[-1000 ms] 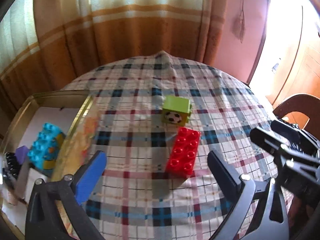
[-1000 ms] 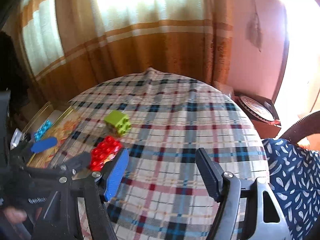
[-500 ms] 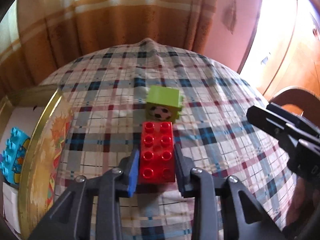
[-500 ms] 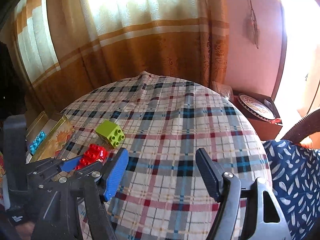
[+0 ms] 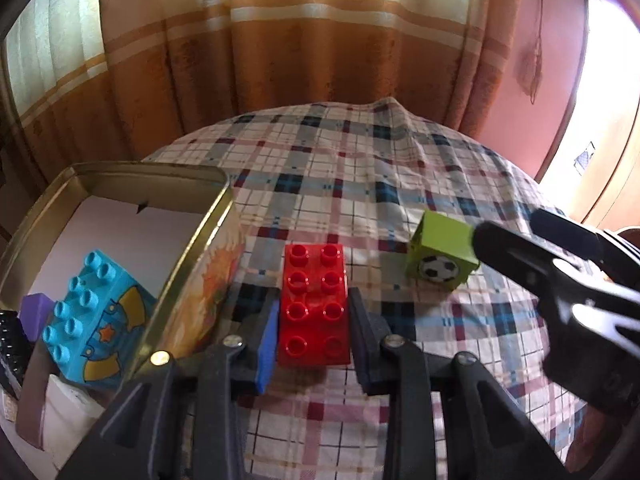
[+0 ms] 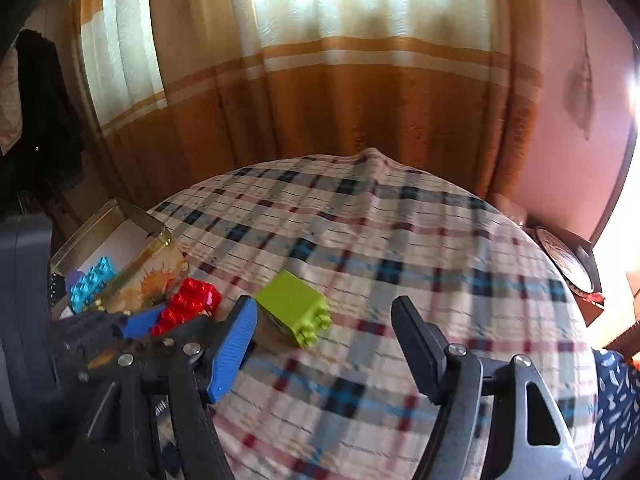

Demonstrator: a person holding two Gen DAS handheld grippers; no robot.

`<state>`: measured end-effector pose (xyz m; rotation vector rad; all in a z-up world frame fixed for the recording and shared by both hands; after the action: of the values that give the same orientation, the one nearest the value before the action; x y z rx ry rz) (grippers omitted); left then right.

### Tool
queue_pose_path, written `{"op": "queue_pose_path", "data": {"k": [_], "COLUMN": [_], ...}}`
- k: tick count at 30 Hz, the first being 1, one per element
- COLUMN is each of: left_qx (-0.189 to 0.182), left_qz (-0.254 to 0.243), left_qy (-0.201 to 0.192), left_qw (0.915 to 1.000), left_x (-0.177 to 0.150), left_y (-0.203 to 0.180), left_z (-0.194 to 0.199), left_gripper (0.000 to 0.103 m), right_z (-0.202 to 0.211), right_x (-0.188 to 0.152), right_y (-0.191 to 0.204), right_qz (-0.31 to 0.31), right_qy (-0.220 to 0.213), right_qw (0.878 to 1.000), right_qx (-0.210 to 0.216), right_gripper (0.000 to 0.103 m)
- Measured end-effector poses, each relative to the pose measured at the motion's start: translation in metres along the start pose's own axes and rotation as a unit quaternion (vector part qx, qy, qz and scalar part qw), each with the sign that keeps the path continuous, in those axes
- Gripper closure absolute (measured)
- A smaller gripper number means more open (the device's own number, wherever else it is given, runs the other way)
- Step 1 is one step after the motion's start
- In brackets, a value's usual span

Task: Organize rigid objects
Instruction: 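Grasp red brick with left tool while right tool grasps green printed brick, then lift red brick with left tool while right tool lifts green brick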

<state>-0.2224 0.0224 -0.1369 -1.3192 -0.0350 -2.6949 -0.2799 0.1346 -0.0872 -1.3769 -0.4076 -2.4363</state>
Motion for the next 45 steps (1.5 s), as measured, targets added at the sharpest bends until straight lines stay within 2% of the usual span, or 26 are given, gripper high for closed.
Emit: {"op": "queue_pose_path", "data": {"k": [13, 16, 22, 23, 25, 32, 45], "left_qx": [0.011, 0.01, 0.006, 0.005, 0.003, -0.006, -0.011], "left_qz": [0.006, 0.008, 0.013, 0.013, 0.015, 0.021, 0.029], "left_qy": [0.004, 0.003, 0.003, 0.003, 0.002, 0.001, 0.001], "left_qw": [0.9999, 0.9999, 0.9999, 0.9999, 0.9999, 0.9998, 0.9995], "left_x": [-0.003, -0.003, -0.003, -0.003, -0.003, -0.004, -0.01], "left_y": [0.0, 0.0, 0.001, 0.0, 0.0, 0.001, 0.002], "left_z": [-0.006, -0.006, -0.005, -0.005, -0.004, -0.002, 0.008], "left_gripper": [0.072, 0.072, 0.072, 0.072, 0.072, 0.072, 0.072], "right_z": [-0.039, -0.039, -0.04, -0.04, -0.039, -0.02, 0.008], "right_x": [-0.009, -0.01, -0.013, -0.014, -0.015, -0.011, -0.029], "right_y": [0.006, 0.01, 0.022, 0.023, 0.024, 0.025, 0.0], "right_qz": [-0.03, -0.038, -0.02, -0.015, -0.007, 0.014, -0.022], "right_qy": [0.043, 0.046, 0.051, 0.05, 0.045, 0.016, 0.01], "right_qw": [0.999, 0.998, 0.998, 0.998, 0.999, 1.0, 0.999], "right_qx": [0.004, 0.018, 0.033, 0.031, 0.029, 0.024, 0.025], "right_gripper": [0.031, 0.04, 0.043, 0.047, 0.048, 0.069, 0.069]}}
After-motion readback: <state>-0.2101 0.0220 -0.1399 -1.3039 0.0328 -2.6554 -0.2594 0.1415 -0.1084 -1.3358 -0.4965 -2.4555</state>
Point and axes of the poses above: each gripper's, at about its wrist camera, not at the fingertips, and z roughly against the way its jaws point, y to its left, x to its top, the point moved 8 cm from there along -z, roughly the way its jaws point, and after that the axes turned 12 degrees about -y, right-handed, at the moved point
